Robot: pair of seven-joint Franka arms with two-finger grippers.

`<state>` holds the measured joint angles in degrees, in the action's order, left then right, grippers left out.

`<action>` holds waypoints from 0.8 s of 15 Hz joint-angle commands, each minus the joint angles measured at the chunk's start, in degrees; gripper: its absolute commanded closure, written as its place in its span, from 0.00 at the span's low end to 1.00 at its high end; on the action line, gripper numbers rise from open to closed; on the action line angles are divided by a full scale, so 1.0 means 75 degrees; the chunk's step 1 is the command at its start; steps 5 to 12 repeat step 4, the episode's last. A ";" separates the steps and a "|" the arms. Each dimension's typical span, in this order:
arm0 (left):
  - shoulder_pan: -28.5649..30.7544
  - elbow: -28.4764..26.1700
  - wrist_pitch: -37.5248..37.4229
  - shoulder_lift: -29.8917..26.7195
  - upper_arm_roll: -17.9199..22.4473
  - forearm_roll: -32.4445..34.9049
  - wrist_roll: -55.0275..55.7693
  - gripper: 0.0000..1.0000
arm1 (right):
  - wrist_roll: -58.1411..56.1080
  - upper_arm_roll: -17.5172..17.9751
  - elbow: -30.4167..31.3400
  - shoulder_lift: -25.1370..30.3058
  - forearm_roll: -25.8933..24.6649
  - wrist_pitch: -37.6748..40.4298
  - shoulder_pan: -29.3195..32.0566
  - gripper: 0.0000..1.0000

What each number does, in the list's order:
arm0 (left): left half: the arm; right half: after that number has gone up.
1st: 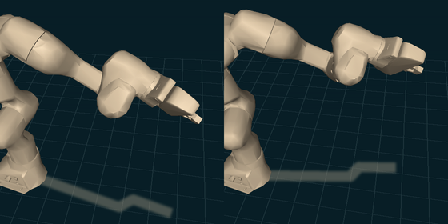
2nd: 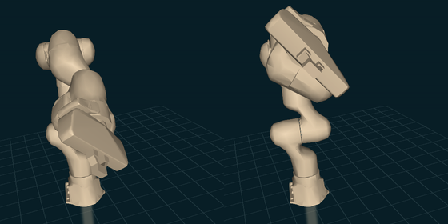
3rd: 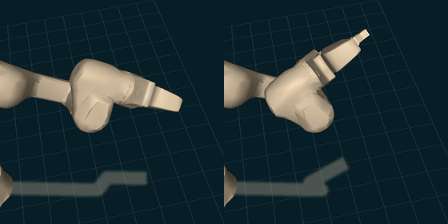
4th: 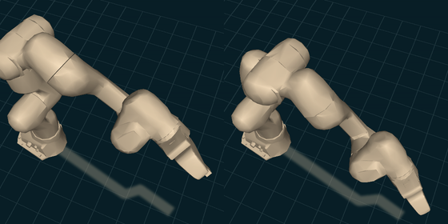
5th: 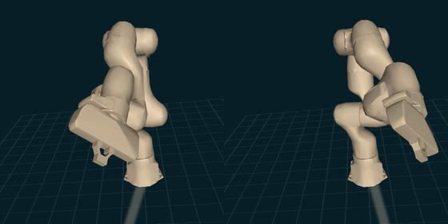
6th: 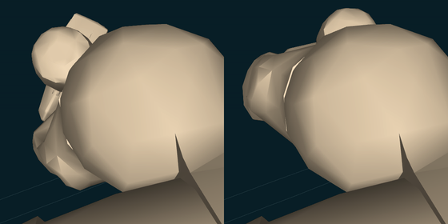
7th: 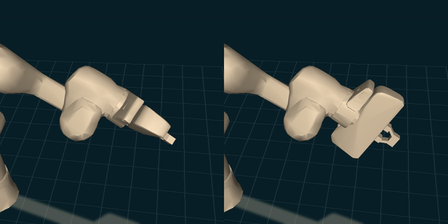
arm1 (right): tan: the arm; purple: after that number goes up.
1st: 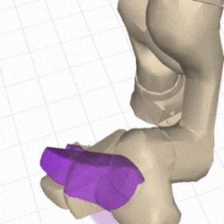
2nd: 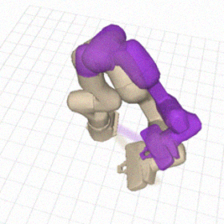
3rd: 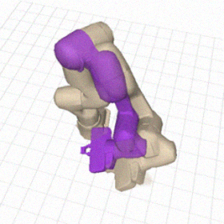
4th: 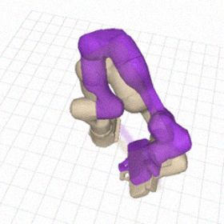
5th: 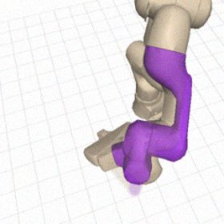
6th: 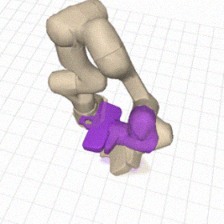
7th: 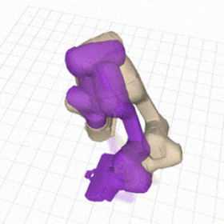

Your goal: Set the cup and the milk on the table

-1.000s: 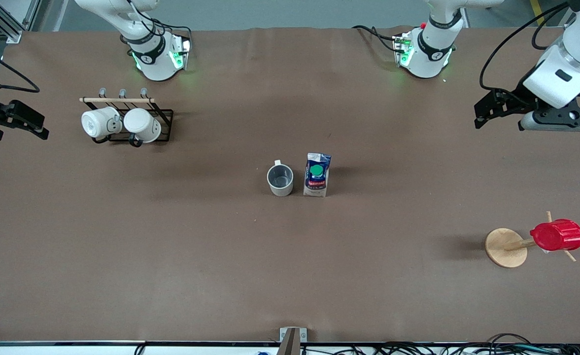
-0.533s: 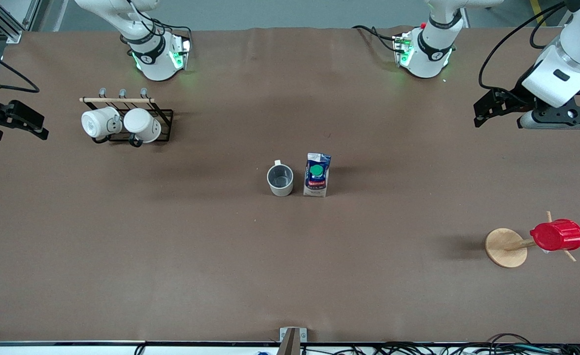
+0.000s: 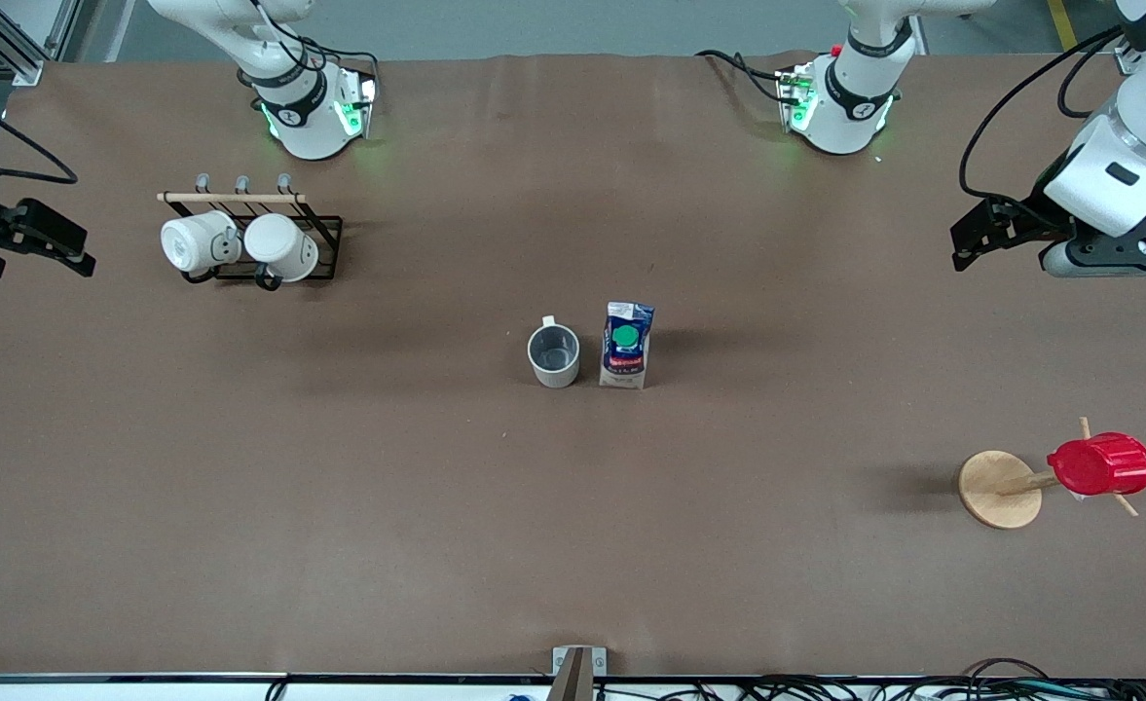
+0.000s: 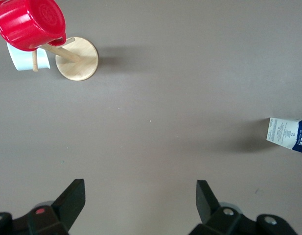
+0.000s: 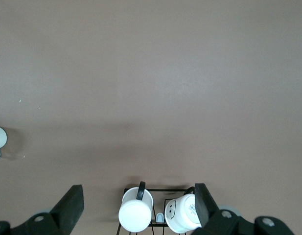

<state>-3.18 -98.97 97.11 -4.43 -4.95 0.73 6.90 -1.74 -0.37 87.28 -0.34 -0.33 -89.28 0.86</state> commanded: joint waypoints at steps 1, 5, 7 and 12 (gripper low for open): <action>-0.0045 0.0165 -0.0127 -0.0030 0.0015 0.0054 0.0087 0.00 | -0.0061 0.0049 -0.0129 -0.0060 -0.0073 0.0033 0.0072 0.00; -0.0045 0.0318 -0.0163 -0.0018 0.0015 0.0019 0.0134 0.00 | -0.0061 0.0049 -0.0129 -0.0060 -0.0073 0.0022 0.0084 0.00; -0.0045 0.0318 -0.0163 -0.0018 0.0015 0.0019 0.0134 0.00 | -0.0061 0.0049 -0.0129 -0.0060 -0.0073 0.0022 0.0084 0.00; -0.0045 0.0318 -0.0163 -0.0018 0.0015 0.0019 0.0134 0.00 | -0.0061 0.0049 -0.0129 -0.0060 -0.0073 0.0022 0.0084 0.00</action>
